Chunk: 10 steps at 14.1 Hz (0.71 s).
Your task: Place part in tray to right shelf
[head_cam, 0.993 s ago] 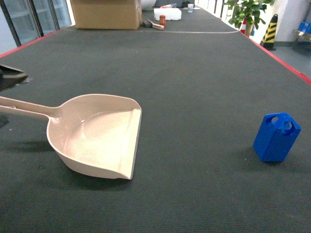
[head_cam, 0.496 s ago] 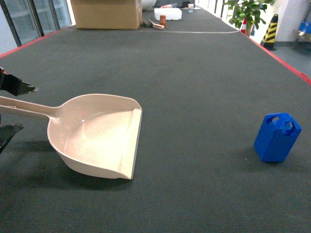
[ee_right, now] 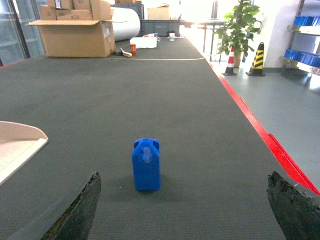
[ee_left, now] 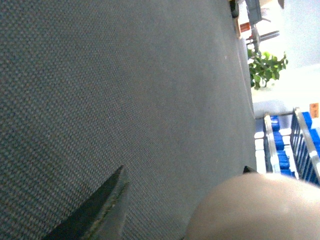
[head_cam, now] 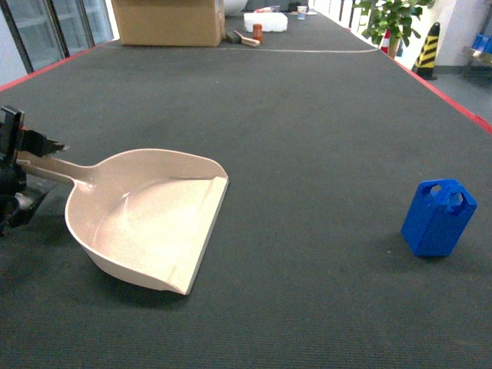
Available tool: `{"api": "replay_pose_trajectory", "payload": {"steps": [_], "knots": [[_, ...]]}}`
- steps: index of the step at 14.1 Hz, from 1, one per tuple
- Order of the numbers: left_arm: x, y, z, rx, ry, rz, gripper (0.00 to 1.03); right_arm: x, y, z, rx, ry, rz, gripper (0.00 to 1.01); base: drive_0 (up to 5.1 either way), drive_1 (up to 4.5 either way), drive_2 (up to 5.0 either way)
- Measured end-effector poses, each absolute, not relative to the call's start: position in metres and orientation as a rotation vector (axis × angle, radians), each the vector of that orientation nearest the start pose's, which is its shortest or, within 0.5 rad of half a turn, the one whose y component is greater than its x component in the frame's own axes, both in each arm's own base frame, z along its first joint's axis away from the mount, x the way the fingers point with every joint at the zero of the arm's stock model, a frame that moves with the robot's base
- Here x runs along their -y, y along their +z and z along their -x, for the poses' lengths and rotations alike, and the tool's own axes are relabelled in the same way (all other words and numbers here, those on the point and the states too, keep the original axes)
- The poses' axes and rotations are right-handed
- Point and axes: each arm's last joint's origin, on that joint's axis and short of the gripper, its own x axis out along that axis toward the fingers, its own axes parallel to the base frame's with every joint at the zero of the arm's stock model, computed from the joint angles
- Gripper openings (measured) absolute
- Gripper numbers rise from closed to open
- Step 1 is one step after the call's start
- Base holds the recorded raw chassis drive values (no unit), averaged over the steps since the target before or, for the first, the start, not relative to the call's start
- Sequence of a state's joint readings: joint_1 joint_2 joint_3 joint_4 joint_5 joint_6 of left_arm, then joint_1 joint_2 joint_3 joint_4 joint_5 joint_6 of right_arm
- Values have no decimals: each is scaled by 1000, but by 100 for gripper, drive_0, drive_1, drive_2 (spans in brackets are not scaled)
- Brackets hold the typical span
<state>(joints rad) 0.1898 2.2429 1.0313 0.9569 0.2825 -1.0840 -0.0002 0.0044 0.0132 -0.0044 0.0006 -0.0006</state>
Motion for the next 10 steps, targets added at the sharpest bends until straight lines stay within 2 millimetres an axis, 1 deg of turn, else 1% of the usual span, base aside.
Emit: {"api": "replay_pose_trajectory", "payload": {"steps": [2, 3, 4, 5, 7, 9, 10], "knots": [[-76, 80, -416, -253, 33, 1151, 48, 0, 167, -97, 5, -1, 1, 98, 0, 0, 0], [-76, 82, -416, -240, 15, 1151, 37, 0, 167, -97, 5, -1, 1, 98, 0, 0, 0], [-73, 83, -417, -233, -15, 1160, 25, 0, 167, -97, 5, -1, 1, 98, 0, 0, 0], [-71, 84, -417, -227, -22, 1189, 17, 0, 167, -97, 5, -1, 1, 98, 0, 0, 0], [-59, 98, -409, -197, -100, 1202, 15, 0, 167, -97, 5, -1, 1, 98, 0, 0, 0], [-38, 120, -399, -161, -198, 1224, 15, 0, 167, -97, 5, -1, 1, 98, 0, 0, 0], [-26, 136, -392, -130, -260, 1242, 15, 0, 167, -97, 4, -1, 1, 98, 0, 0, 0]]}}
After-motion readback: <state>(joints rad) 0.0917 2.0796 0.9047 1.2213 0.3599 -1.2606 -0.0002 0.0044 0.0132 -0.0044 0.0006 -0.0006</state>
